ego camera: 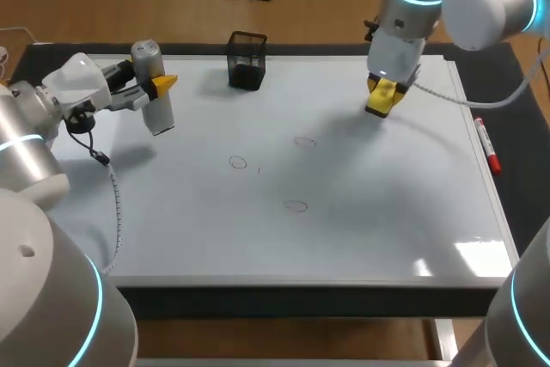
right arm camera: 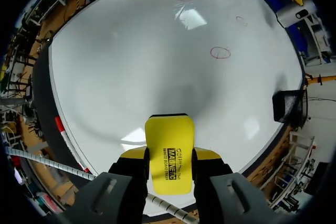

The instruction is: Pick up the inspection probe, press it on each red-marked spot on the whiteboard one by one, put down the probe, pick up the eraser, and wipe off all the red marks.

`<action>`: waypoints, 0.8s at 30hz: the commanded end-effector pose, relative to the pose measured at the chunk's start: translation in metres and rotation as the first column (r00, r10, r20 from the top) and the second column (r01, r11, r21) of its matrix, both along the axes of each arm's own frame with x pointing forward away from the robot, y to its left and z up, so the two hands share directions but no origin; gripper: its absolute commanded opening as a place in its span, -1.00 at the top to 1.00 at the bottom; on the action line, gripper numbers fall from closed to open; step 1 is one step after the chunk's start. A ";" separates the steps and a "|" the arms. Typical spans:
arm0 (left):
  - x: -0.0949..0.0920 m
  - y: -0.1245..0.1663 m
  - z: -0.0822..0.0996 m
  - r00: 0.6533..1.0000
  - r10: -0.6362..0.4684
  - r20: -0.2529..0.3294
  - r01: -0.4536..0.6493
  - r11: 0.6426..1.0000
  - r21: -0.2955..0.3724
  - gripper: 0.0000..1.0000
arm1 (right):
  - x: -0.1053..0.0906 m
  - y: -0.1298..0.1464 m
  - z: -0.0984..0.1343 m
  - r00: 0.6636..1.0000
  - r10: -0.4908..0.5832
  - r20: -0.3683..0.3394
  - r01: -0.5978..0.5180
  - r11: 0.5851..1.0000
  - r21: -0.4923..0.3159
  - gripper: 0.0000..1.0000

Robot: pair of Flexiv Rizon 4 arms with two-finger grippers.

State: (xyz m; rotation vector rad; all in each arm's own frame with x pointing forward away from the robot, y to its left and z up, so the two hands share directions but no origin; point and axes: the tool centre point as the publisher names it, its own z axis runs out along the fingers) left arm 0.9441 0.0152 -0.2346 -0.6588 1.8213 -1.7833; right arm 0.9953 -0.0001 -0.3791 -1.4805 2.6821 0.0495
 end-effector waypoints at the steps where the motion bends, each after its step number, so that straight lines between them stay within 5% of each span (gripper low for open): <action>1: 0.000 -0.001 0.001 1.000 0.007 0.001 -0.007 1.000 0.001 1.00 | -0.011 0.019 0.000 0.999 0.034 0.016 -0.034 0.999 -0.017 1.00; 24: 0.000 -0.001 0.001 1.000 0.007 0.001 -0.007 1.000 0.001 1.00 | -0.089 0.165 -0.011 0.927 0.375 -0.014 -0.375 0.922 -0.094 1.00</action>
